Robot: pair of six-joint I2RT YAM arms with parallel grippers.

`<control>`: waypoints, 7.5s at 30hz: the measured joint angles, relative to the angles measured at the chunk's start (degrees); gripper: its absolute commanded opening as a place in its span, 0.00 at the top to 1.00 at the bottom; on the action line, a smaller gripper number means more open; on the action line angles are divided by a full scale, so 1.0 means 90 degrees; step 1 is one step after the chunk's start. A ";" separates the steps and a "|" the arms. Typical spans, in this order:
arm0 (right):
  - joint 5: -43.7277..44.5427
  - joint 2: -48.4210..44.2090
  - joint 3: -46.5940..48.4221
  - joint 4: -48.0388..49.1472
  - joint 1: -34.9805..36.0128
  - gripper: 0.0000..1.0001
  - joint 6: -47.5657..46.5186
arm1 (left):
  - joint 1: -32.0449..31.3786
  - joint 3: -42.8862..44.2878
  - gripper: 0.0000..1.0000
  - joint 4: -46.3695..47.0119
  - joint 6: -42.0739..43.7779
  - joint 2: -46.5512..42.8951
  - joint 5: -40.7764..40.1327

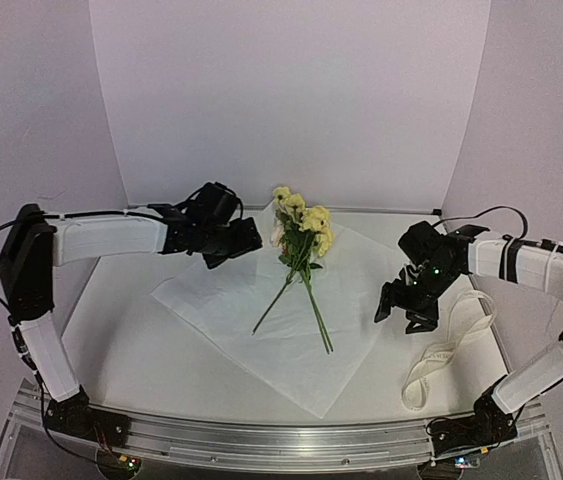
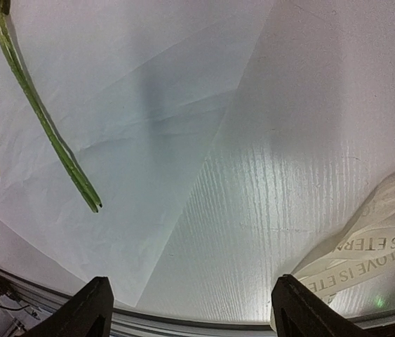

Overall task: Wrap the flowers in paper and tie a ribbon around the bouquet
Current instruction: Move the flattened wrapping paper to the center of the board, then pick up the fake flower from the flattened wrapping paper, then place the fake flower on the flattened wrapping paper, then adjust the fake flower on the flattened wrapping paper.

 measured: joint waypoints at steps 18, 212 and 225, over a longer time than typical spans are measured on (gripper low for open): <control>-0.0193 0.0214 0.0000 0.0243 -0.0120 0.11 -0.0116 | 0.0260 -0.4585 0.08 0.0899 -0.2109 -0.2857 0.0322; -0.0081 0.3341 0.3115 0.0265 0.1947 0.53 -0.0461 | 0.0245 -0.1588 0.34 0.0376 0.0830 -0.0742 0.3032; 0.0335 0.4372 0.4069 -0.0168 0.2490 0.49 -0.0587 | 0.0270 -0.5391 0.25 -0.0290 -0.0636 -0.4220 0.2424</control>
